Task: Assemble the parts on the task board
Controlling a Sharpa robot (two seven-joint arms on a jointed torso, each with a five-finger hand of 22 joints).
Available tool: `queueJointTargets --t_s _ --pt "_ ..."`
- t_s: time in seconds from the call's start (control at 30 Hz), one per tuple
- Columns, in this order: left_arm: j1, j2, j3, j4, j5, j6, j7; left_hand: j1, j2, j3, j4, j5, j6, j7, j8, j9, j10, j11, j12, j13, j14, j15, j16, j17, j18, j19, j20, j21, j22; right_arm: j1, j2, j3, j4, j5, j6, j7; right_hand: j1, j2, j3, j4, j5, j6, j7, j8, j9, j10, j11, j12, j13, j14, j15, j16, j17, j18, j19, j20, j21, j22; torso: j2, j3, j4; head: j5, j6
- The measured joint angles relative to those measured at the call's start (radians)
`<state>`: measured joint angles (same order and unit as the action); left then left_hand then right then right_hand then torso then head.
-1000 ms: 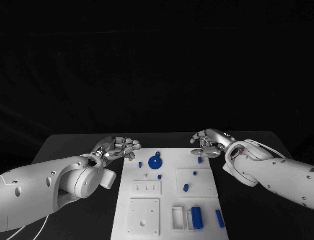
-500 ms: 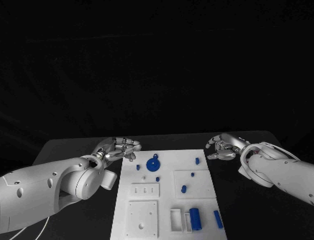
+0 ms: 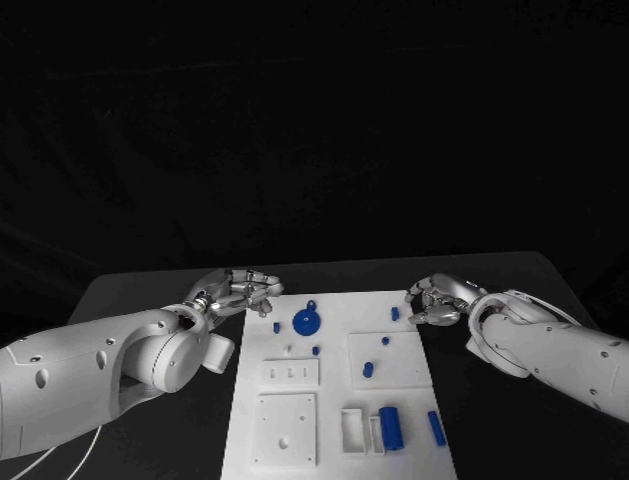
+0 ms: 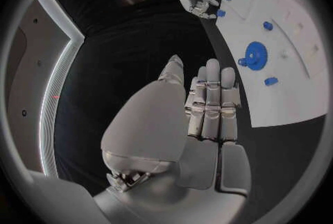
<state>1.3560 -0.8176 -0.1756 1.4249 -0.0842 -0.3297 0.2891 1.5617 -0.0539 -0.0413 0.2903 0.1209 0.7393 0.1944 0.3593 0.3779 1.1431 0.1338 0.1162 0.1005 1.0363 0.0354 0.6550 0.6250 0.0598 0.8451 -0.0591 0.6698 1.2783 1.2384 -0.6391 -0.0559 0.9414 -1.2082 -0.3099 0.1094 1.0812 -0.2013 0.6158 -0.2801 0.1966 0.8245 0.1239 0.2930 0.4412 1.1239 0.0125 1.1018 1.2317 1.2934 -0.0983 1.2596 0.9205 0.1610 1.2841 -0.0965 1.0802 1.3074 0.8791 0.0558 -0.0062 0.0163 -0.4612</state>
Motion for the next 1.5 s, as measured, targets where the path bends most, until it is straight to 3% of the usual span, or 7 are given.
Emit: queueJointTargets --t_s 0.17,0.57,0.93,1.5 --pt "-0.001 0.002 0.000 0.000 0.001 0.003 0.001 0.000 0.000 0.000 0.000 0.000 0.000 0.000 0.000 0.000 0.000 0.000 0.000 0.000 0.000 0.000 0.000 0.000 0.000 0.000 0.000 0.000 0.000 -0.004 0.016 0.000 -0.014 -0.004 -0.005 -0.006 0.000 0.000 0.004 0.004 -0.015 0.000 0.000 0.000 -0.001 0.000 0.000 0.000 0.000 0.001 -0.001 0.000 0.002 0.000 0.000 0.000 0.000 0.000 0.002 0.0024 0.0023 -0.002 -0.004" --pt "-0.001 -0.002 0.000 0.003 0.003 0.007 0.001 0.000 0.000 0.000 0.000 0.000 0.000 0.000 0.000 -0.001 0.000 0.000 0.000 0.000 0.000 0.000 0.000 -0.001 0.000 0.000 0.000 0.004 -0.001 -0.019 0.041 0.003 -0.026 -0.006 -0.018 -0.005 0.000 0.000 0.012 0.007 -0.023 0.001 -0.002 0.000 -0.001 0.004 -0.004 0.000 0.000 0.001 -0.001 0.000 0.006 0.000 0.004 0.004 0.000 0.000 0.003 0.0024 0.0025 -0.001 -0.014" --pt "-0.001 -0.004 0.001 0.001 0.003 0.009 0.001 0.000 0.000 0.000 0.000 0.000 0.000 0.000 0.000 -0.001 0.000 -0.001 0.000 0.000 0.000 0.000 0.000 -0.001 0.000 0.000 0.001 0.004 -0.001 -0.021 0.054 0.001 -0.029 -0.005 -0.028 -0.004 -0.013 0.020 0.021 0.016 -0.048 0.008 -0.008 0.000 -0.003 0.004 -0.004 0.000 0.000 0.002 -0.002 -0.004 0.011 0.001 0.004 0.004 0.000 0.000 0.002 0.0019 0.0018 0.003 -0.018" --pt "-0.001 -0.003 0.001 0.000 0.003 0.010 0.000 0.000 0.000 0.000 0.000 0.000 0.000 0.000 0.000 -0.001 -0.002 -0.002 0.000 0.000 0.000 0.000 0.000 -0.001 0.000 -0.002 0.002 0.004 -0.001 -0.023 0.060 -0.001 -0.029 -0.004 -0.029 -0.002 -0.018 0.033 0.030 0.014 -0.069 0.035 -0.016 0.017 0.001 0.006 -0.006 0.005 0.003 0.005 -0.005 -0.004 0.018 0.001 0.006 0.005 0.000 0.000 0.001 0.0028 0.0003 0.005 -0.020"
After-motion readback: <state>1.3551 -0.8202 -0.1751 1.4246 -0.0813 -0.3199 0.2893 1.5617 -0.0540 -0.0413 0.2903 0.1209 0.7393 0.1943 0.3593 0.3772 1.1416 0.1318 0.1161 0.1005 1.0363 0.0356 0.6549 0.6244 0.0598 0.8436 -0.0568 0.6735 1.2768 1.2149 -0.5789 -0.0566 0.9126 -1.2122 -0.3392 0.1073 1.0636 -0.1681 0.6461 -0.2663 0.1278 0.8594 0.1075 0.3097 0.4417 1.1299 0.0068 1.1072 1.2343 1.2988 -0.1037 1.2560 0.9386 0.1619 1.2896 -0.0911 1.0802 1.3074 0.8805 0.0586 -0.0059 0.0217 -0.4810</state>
